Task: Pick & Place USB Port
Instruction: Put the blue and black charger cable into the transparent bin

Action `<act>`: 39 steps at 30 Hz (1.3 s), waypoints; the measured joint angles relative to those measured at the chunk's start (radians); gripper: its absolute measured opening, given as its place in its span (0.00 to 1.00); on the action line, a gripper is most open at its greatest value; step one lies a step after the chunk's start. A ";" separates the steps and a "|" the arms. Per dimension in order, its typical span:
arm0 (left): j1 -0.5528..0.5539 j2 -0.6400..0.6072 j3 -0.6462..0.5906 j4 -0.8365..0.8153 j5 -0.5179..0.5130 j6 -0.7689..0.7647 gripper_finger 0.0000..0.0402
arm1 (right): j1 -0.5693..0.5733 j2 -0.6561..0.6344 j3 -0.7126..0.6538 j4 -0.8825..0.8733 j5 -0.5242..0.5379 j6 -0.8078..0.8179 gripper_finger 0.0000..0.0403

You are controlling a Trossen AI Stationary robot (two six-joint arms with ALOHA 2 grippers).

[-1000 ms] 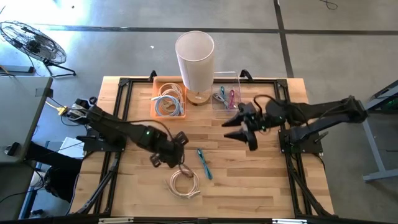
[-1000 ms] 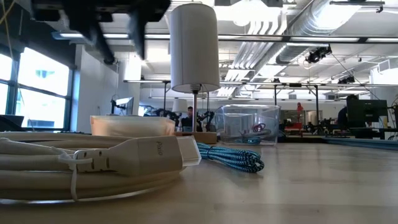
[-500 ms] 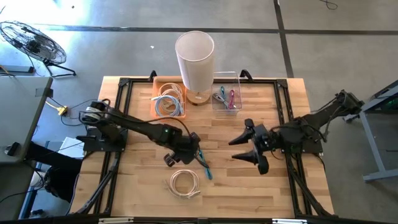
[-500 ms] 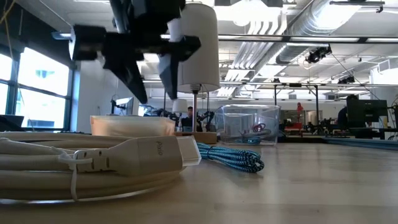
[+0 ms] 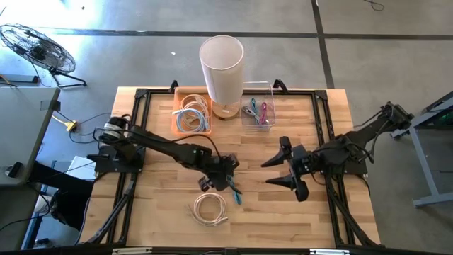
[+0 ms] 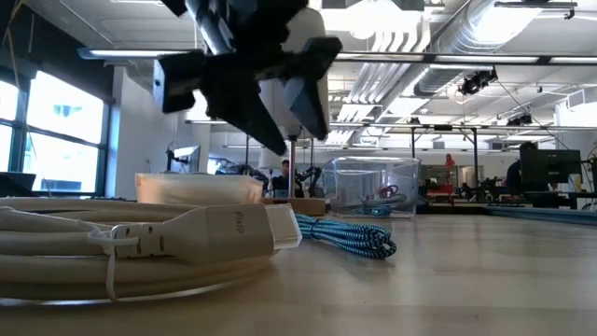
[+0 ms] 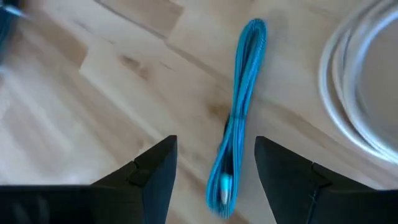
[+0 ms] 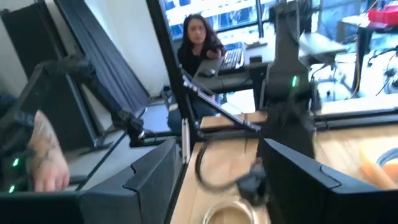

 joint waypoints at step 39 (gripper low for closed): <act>0.052 0.233 0.015 0.066 0.168 -0.151 0.06 | 0.056 -0.019 0.000 0.059 0.062 -0.027 0.57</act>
